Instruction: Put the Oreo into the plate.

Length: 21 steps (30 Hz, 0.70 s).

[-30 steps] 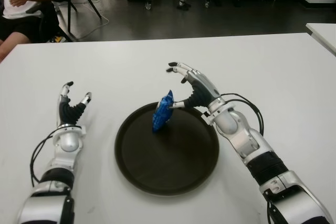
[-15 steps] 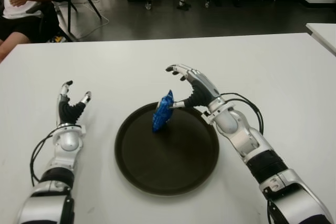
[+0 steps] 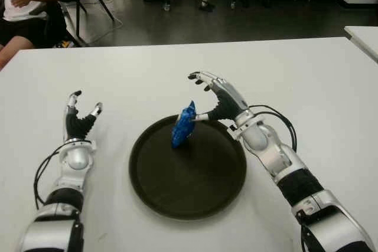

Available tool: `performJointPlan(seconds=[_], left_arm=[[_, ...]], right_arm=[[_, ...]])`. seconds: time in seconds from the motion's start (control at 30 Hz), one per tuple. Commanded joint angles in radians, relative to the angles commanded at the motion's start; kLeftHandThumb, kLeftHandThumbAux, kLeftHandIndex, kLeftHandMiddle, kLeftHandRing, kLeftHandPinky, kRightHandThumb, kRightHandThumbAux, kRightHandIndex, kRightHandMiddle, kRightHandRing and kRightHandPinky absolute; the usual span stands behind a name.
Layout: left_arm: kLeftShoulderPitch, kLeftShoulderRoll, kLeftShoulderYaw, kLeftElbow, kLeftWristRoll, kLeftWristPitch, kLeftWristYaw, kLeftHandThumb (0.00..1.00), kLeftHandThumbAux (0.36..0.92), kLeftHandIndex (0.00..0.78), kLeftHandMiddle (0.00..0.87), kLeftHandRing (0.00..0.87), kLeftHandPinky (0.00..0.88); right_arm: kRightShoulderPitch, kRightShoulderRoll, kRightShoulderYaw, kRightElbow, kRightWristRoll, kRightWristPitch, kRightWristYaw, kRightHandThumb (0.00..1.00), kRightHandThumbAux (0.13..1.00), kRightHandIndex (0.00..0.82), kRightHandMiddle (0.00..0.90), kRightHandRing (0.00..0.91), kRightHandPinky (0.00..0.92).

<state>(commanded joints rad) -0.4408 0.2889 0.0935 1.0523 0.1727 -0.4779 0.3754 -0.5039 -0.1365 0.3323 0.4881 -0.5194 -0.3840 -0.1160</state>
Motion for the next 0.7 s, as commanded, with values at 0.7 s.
performJointPlan(seconds=[0.7], left_arm=[[-0.008, 0.005, -0.004, 0.014, 0.011, -0.002, 0.014, 0.0, 0.603, 0.0, 0.0, 0.0, 0.0]], right_arm=[[-0.054, -0.008, -0.141, 0.159, 0.118, -0.105, -0.116, 0.0, 0.809, 0.069, 0.055, 0.116, 0.259]])
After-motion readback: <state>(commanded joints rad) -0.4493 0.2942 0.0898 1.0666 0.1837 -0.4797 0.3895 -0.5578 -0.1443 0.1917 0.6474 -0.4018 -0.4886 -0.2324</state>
